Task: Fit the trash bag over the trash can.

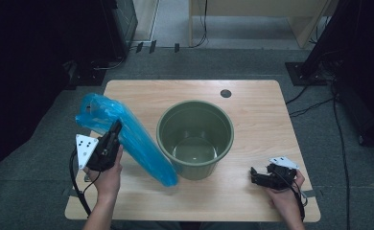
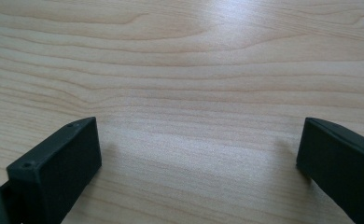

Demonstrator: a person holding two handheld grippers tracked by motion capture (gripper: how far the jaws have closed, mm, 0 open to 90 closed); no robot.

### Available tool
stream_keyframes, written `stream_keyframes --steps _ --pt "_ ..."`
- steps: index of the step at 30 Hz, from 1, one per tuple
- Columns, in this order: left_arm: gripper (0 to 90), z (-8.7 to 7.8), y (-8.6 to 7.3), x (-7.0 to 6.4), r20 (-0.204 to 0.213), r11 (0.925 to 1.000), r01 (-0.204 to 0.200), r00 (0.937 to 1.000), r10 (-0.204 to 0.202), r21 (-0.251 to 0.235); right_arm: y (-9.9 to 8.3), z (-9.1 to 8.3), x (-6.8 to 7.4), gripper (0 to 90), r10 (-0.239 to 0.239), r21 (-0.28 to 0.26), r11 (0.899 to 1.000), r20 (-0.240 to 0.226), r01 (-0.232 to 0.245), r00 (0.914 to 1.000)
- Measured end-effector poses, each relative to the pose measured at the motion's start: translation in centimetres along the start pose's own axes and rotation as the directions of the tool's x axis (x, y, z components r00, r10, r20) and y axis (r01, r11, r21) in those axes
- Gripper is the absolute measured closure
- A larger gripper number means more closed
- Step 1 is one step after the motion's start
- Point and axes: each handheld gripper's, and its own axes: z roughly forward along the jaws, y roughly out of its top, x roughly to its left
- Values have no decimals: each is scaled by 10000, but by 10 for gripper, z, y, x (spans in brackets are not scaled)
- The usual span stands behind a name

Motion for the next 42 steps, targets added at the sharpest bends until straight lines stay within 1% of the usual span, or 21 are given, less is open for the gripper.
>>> stream_keyframes --steps 3,5,7,12,15,18,21,22,23,27,30,32,34,37,42 --pt "900 1 13 -4 50 9990 -124 9999 127 -435 0 0 0 0 -4 0 10000 0 4 10000" --pt "900 2 21 -7 69 9969 -209 9997 215 -759 0 0 0 0 0 0 10000 1 0 10000" --pt "900 2 30 -12 75 9933 -276 9996 286 -1126 0 0 0 0 -1 1 10000 4 1 10000" --pt "900 4 45 -25 177 9832 -252 9994 289 -1810 0 0 0 0 11 -11 10000 0 -11 10000" --pt "900 8 51 -35 374 9786 -278 9986 362 -2038 0 0 0 0 3 -10 10000 1 -3 10000" --pt "900 15 56 -44 575 9774 -344 9972 474 -2085 0 0 0 0 0 -8 10000 -1 0 10000" --pt "900 21 62 -56 796 9755 -517 9944 702 -2138 0 0 0 0 -3 -8 10000 0 3 10000" --pt "900 25 65 -64 977 9739 -565 9920 796 -2197 0 0 0 0 2 -8 10000 -2 -2 10000" --pt "900 25 65 -64 977 9739 -565 9920 796 -2197 0 0 0 0 2 -8 10000 -2 -2 10000" --pt "900 31 72 -80 1294 9709 -647 9869 965 -2304 0 0 0 0 1 -8 10000 0 -1 10000" --pt "900 34 80 -92 1524 9671 -796 9812 1188 -2416 0 0 0 0 1 -7 10000 1 -1 10000" --pt "900 35 85 -102 1659 9622 -967 9759 1420 -2547 0 0 0 0 2 -8 10000 1 -2 10000" --pt "900 36 90 -109 1833 9601 -945 9722 1460 -2631 0 0 0 0 0 -8 10000 0 0 10000" --pt "900 38 97 -122 2163 9579 -909 9643 1530 -2725 0 0 0 0 -1 -6 10000 2 1 10000" --pt "900 38 110 -146 2695 9523 -853 9483 1678 -2929 0 0 0 0 -3 -6 10000 4 3 10000"
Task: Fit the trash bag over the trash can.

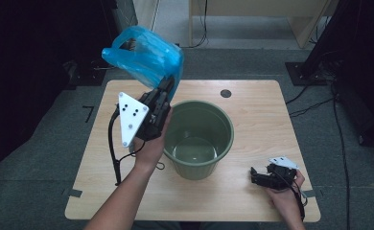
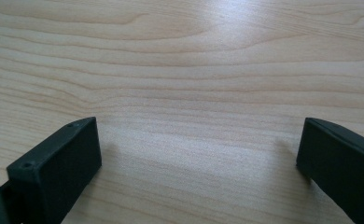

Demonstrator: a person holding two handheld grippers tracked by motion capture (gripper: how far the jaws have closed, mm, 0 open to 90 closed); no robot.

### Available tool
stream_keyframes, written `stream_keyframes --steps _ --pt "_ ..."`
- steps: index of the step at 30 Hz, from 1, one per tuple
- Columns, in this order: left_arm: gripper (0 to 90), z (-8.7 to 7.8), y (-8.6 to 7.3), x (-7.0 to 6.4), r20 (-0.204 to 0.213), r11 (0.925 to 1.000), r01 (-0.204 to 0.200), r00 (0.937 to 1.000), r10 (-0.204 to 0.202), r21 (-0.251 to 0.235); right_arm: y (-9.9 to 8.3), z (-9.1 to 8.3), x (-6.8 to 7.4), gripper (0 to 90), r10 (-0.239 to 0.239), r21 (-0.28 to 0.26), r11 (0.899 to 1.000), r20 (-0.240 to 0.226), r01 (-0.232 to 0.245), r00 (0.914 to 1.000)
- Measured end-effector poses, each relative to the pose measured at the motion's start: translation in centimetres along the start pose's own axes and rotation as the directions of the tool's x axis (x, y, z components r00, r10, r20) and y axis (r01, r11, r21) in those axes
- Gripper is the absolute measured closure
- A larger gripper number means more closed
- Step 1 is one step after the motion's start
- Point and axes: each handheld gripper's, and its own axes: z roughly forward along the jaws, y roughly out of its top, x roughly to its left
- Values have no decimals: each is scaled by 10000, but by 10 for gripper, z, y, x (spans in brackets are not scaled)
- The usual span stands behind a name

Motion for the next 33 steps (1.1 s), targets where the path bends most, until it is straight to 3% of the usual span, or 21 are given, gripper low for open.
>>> stream_keyframes --steps 8,10,14,18,23,27,33 --pt "900 11 15 -29 914 9990 339 9953 -311 -289 0 0 0 0 -4 -12 10000 8 4 10000" --pt "900 12 21 -32 1170 9977 604 9915 -565 -304 0 0 0 0 -5 -12 10000 7 5 10000" --pt "900 8 31 -34 1376 9958 739 9883 -660 -535 0 0 0 0 -50 -10 10000 -17 50 10000" --pt "900 6 47 -33 1750 9909 1147 9794 -1010 -701 0 0 0 0 -54 -6 10000 -32 54 10000" --pt "900 5 56 -32 1711 9916 946 9821 -784 -886 0 0 0 0 -57 -1 10000 -33 57 10000" --pt "900 6 45 -24 1445 9939 932 9859 -839 -586 0 0 0 0 -64 -6 10000 -27 64 10000" --pt "900 6 29 -13 987 9977 621 9934 -590 -283 0 0 0 0 -60 -1 10000 -31 60 10000"
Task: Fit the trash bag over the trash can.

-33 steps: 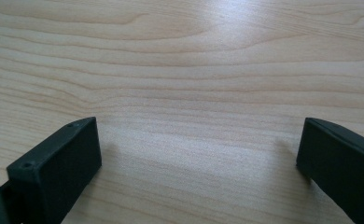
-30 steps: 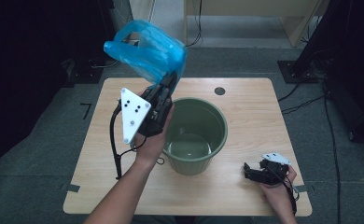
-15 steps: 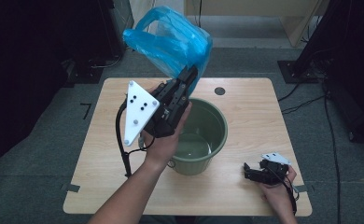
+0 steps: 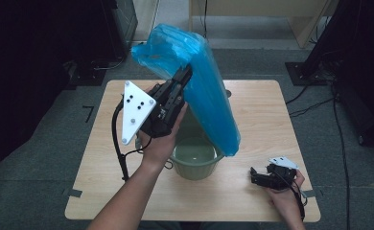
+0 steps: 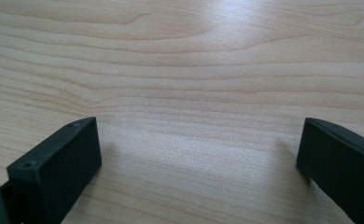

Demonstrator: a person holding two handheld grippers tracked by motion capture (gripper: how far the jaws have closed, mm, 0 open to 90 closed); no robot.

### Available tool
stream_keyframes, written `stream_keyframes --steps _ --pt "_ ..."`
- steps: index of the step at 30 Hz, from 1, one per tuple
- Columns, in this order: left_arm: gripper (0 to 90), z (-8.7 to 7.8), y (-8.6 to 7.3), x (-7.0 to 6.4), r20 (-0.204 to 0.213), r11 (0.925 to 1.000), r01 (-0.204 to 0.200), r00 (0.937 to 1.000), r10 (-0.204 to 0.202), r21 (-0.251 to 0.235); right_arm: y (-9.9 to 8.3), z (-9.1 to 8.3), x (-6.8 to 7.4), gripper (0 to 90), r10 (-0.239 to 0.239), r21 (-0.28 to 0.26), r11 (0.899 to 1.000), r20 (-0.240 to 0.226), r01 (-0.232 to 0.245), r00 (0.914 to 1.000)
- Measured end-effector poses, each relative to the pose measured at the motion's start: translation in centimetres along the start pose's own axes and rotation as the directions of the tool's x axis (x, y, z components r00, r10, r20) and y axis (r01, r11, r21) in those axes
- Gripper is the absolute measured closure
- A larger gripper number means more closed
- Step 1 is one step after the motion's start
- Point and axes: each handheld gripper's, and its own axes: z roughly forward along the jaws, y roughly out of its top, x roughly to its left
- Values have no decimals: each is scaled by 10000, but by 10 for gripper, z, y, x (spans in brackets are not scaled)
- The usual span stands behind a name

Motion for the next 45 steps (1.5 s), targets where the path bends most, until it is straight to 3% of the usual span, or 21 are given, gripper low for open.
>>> stream_keyframes --steps 9,15,19,20,22,23,27,28,29,33,35,38,42,45 --pt "900 -12 4 27 -761 9999 -45 9971 32 -167 0 0 0 0 4 3 10000 1 -4 10000" --pt "900 -20 5 38 -934 9999 -100 9956 90 -105 0 0 0 0 5 -4 10000 9 -5 10000" --pt "900 -25 -10 43 -930 9995 -140 9955 165 273 1 1 3 5 -133 -166 9998 306 138 9994" --pt "900 -27 -13 44 -917 9993 -122 9957 153 341 2 0 6 19 -244 -284 9993 626 262 9977" --pt "900 -30 -25 47 -979 9981 -130 9950 190 609 5 -1 9 57 -100 -518 9986 767 140 9970" --pt "900 -32 -30 50 -992 9974 -45 9950 116 715 8 -2 11 58 117 -658 9978 542 -81 9985" --pt "900 -38 -50 59 -1016 9940 205 9948 -95 1073 26 -11 16 70 266 -1499 9884 234 -228 9994" --pt "889 -39 -55 60 -1003 9928 245 9949 -127 1175 39 -18 21 73 323 -1945 9804 -23 -321 9995" --pt "889 -40 -59 60 -996 9920 252 9949 -128 1239 39 -18 21 73 323 -1945 9804 -23 -321 9995" --pt "832 -42 -78 62 -976 9865 244 9952 -86 1617 62 -23 35 216 517 -2672 9621 -202 -553 9985" --pt "838 -44 -87 62 -1004 9831 227 9949 -44 1816 71 -21 45 370 309 -3019 9526 -299 -385 9991" --pt "851 -45 -104 65 -1035 9767 202 9946 21 2139 83 -15 59 530 141 -3386 9404 -568 -325 9983" --pt "868 -49 -125 72 -1084 9653 412 9940 -135 2578 94 -4 74 643 92 -3583 9322 -1185 -514 9929" --pt "882 -52 -137 76 -1084 9546 537 9938 -226 2929 95 0 83 685 -202 -3696 9282 -1663 -433 9859"
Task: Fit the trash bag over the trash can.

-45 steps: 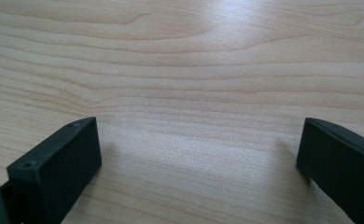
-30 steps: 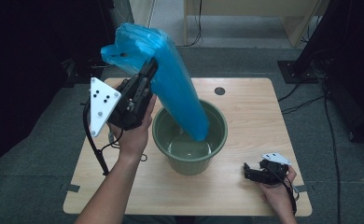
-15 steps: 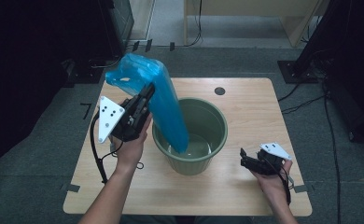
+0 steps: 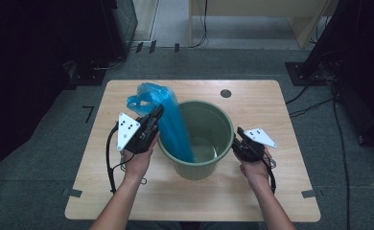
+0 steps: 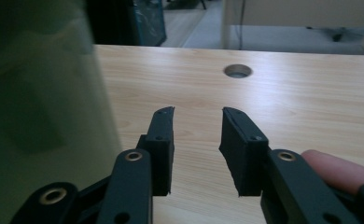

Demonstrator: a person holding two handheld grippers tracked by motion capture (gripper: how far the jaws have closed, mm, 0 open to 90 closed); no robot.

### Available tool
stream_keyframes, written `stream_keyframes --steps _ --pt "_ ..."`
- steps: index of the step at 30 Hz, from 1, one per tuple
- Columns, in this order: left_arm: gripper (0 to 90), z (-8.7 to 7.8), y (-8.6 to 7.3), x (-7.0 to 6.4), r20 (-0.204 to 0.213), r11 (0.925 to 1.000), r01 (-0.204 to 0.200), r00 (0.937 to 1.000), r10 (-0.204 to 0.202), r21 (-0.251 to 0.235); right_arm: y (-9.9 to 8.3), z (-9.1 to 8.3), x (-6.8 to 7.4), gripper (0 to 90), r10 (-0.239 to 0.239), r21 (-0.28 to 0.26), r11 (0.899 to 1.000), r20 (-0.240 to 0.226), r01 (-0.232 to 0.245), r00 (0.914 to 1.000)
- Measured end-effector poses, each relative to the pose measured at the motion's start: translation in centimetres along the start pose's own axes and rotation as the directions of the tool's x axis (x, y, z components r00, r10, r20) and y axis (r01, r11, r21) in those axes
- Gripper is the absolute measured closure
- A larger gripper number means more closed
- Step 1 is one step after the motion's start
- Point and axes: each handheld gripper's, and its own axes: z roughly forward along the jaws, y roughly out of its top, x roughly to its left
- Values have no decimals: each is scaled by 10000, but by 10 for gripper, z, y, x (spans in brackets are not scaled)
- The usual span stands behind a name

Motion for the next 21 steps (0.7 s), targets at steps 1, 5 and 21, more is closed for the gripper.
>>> stream_keyframes --steps 1,5,21 --pt "886 0 -4 2 39 9999 96 9999 -96 132 -1 1 2 688 -7 16 10000 -171 8 9999" --pt "898 -2 -15 3 22 9986 18 10000 -20 524 -4 0 11 751 -80 -87 9999 -696 74 9975" --pt "900 -41 -8 10 265 9997 -2 9996 -5 240 0 -24 32 826 -556 -85 9985 -1515 549 9869"
